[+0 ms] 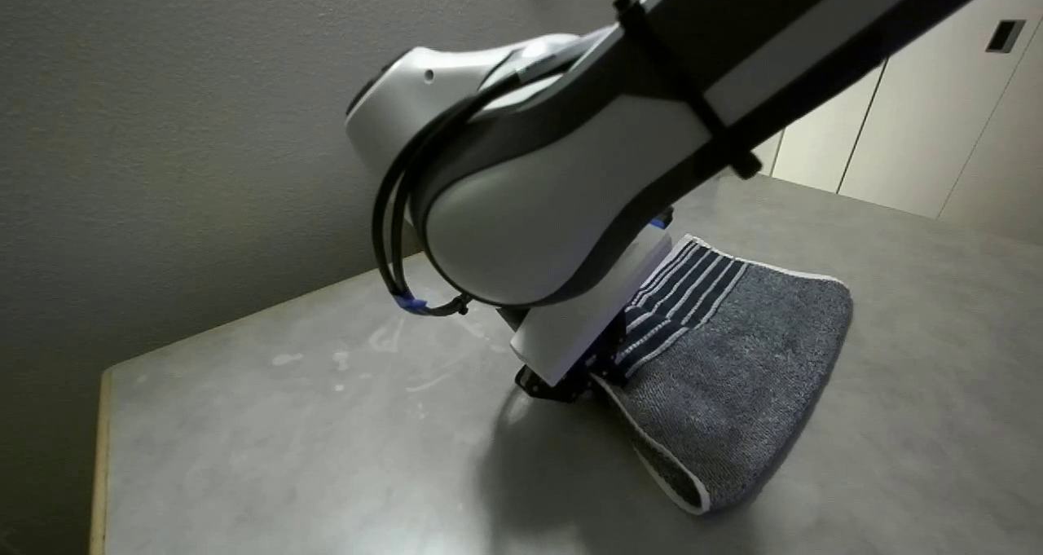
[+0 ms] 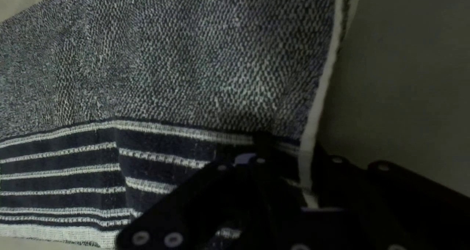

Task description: Unfold the towel then fold it again

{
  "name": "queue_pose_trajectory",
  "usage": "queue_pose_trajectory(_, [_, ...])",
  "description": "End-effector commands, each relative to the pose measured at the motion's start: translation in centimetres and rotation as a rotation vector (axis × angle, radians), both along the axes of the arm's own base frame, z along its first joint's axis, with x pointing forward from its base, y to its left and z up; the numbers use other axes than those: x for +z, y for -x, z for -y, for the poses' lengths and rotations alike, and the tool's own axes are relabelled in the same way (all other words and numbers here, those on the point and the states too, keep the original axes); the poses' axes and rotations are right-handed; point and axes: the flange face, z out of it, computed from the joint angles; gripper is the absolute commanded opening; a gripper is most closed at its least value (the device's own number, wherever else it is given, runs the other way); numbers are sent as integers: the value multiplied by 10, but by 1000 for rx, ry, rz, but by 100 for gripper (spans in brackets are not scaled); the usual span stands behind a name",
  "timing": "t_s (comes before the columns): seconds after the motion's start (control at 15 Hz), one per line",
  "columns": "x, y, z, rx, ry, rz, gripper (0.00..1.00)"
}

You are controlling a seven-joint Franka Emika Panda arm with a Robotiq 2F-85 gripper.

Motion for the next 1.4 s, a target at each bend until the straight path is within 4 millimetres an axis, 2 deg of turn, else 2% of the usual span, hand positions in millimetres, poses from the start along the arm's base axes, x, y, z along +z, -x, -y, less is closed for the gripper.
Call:
queue_pose_trajectory(0.0, [-5,-10,2,47,-42,17,2])
queue_pose_trajectory(0.33, [3,-19,6,163,-154,25,2])
queue_pose_trajectory(1.07, [38,-42,38,451,-334,38,2])
queue_pose_trajectory(1.33, [60,-43,54,531,-397,28,2])
